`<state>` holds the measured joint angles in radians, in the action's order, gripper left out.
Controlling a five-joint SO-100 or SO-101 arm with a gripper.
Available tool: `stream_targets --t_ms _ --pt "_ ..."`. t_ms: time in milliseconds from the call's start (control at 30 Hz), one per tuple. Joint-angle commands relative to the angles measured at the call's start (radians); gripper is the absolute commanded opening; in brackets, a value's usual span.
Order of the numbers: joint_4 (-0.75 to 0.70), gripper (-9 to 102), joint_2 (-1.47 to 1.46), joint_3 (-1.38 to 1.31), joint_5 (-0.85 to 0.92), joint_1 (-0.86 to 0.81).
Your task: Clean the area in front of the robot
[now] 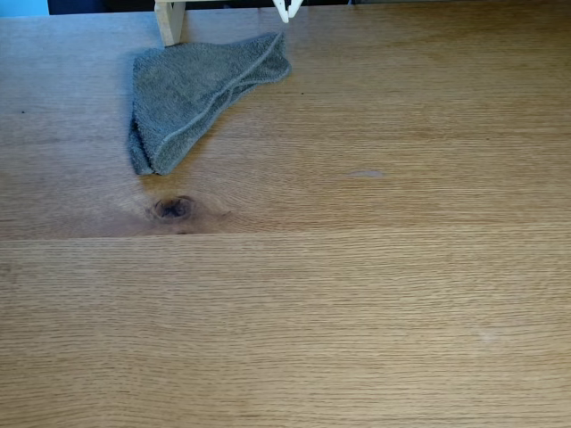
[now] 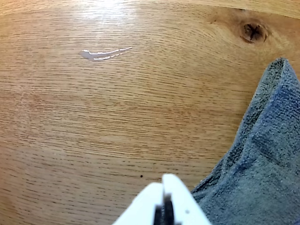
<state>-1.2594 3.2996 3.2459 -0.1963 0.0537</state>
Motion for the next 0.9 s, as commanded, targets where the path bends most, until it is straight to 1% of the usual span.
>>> stream_targets --t_ms 0,567,667,767,867 --pt "-0.008 0 0.006 0.117 0.173 0.002" --pt "-0.008 0 0.006 0.117 0.175 0.008" --pt "0.002 0 0.006 0.117 0.198 0.038" --pt "0.043 1 0.006 0.115 0.227 0.075" --pt "0.118 2 0.006 0.115 0.265 0.103"
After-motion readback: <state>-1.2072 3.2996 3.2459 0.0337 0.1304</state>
